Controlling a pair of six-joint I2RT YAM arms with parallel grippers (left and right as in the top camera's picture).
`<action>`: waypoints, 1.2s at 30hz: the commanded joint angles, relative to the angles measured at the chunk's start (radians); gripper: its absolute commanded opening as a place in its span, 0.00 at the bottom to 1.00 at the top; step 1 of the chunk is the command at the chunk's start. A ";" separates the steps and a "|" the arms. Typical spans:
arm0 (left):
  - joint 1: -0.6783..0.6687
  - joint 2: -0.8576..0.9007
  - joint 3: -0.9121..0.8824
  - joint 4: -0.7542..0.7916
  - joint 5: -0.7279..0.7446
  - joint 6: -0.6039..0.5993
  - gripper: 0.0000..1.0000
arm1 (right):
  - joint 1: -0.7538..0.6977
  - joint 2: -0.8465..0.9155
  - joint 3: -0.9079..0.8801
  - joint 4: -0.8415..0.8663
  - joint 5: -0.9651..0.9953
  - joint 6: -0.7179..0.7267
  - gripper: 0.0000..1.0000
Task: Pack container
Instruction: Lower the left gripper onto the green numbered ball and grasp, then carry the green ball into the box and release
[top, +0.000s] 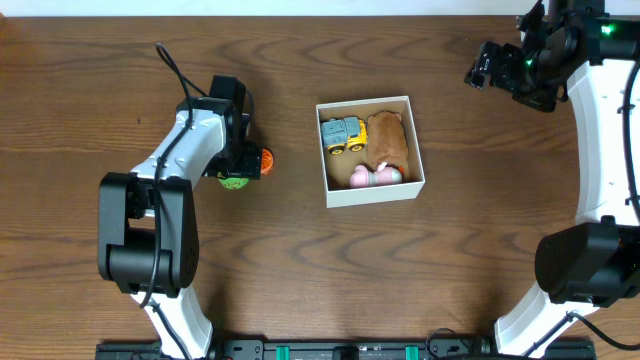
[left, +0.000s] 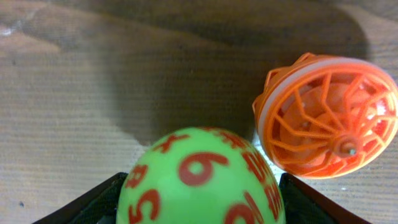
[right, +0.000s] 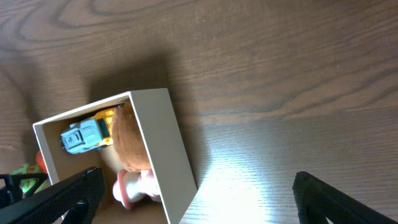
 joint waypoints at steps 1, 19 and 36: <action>0.005 0.005 -0.004 0.011 0.002 0.027 0.71 | 0.006 0.007 -0.006 -0.003 0.003 -0.003 0.99; -0.066 -0.200 0.196 -0.249 0.014 0.018 0.32 | 0.006 0.007 -0.006 0.001 0.003 -0.002 0.99; -0.505 -0.172 0.237 0.044 0.014 0.018 0.32 | 0.006 0.007 -0.006 -0.006 0.003 -0.002 0.99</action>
